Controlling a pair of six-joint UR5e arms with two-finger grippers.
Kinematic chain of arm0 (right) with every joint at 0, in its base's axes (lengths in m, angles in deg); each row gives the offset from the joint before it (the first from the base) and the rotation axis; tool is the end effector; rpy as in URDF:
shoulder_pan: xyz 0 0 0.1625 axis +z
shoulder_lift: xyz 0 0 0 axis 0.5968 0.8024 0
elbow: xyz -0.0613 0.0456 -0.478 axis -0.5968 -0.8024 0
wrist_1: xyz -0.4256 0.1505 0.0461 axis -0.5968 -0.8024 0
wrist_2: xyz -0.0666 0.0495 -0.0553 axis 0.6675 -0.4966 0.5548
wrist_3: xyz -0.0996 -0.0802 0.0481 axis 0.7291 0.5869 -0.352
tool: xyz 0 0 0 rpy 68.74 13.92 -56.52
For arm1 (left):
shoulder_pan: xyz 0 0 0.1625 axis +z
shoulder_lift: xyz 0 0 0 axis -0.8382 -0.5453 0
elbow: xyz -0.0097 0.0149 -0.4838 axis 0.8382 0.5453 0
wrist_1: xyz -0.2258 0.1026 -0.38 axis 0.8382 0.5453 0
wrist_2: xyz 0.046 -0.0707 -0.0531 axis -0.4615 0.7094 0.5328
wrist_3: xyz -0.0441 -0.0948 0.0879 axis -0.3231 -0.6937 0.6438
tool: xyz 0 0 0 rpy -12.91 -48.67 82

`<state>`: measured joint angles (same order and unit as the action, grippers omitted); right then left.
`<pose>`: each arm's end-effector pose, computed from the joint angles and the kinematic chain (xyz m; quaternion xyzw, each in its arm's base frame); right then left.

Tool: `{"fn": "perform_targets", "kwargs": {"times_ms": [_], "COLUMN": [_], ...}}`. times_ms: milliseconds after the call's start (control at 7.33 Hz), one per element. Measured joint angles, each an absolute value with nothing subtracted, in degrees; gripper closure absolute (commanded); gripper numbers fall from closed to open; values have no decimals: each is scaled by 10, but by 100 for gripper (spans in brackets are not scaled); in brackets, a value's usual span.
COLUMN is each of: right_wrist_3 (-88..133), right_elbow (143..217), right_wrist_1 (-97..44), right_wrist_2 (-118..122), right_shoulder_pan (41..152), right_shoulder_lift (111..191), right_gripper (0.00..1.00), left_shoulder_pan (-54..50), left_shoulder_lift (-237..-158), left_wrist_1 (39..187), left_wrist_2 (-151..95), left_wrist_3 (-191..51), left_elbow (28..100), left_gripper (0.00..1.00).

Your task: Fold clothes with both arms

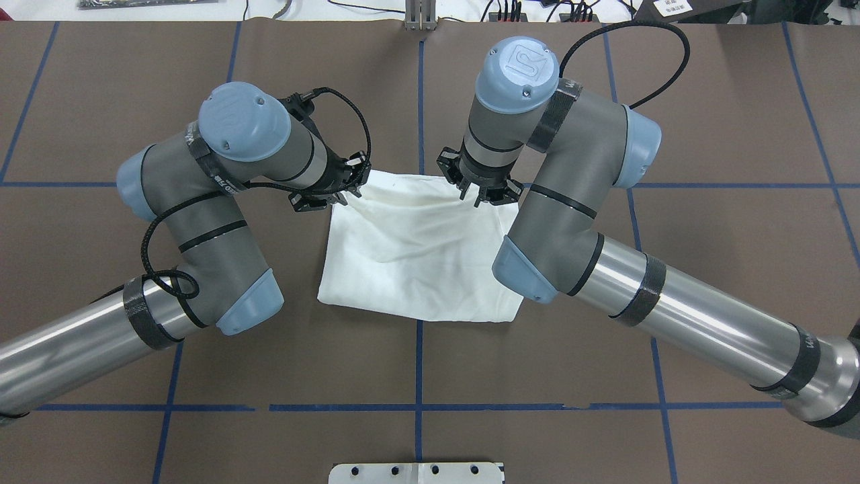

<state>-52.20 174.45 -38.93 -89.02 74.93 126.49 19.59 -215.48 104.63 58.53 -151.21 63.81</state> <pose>-0.5954 -0.5689 0.2428 -0.0697 -0.3996 0.2344 0.8835 0.5806 -0.5578 0.2680 -0.0077 0.4846 -0.2532 0.8372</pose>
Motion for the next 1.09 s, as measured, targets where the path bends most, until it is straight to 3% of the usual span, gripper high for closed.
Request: {"fn": "perform_targets", "kwargs": {"times_ms": [545, 1091], "right_wrist_3": [-511, -255], "right_elbow": [1760, 1817], "right_wrist_1": [-377, -391], "right_wrist_2": [-906, -922], "right_shoulder_pan": [760, 860], "right_shoulder_lift": [1268, 1350], "right_gripper": [0, 0], "left_shoulder_pan": [153, 36], "left_shoulder_lift": [-2143, -2031], "left_wrist_1": [1037, 1035], "left_wrist_2": [589, 654], "left_wrist_3": [-1472, -1224], "left_elbow": [644, 699], "left_gripper": [0, 0]}}
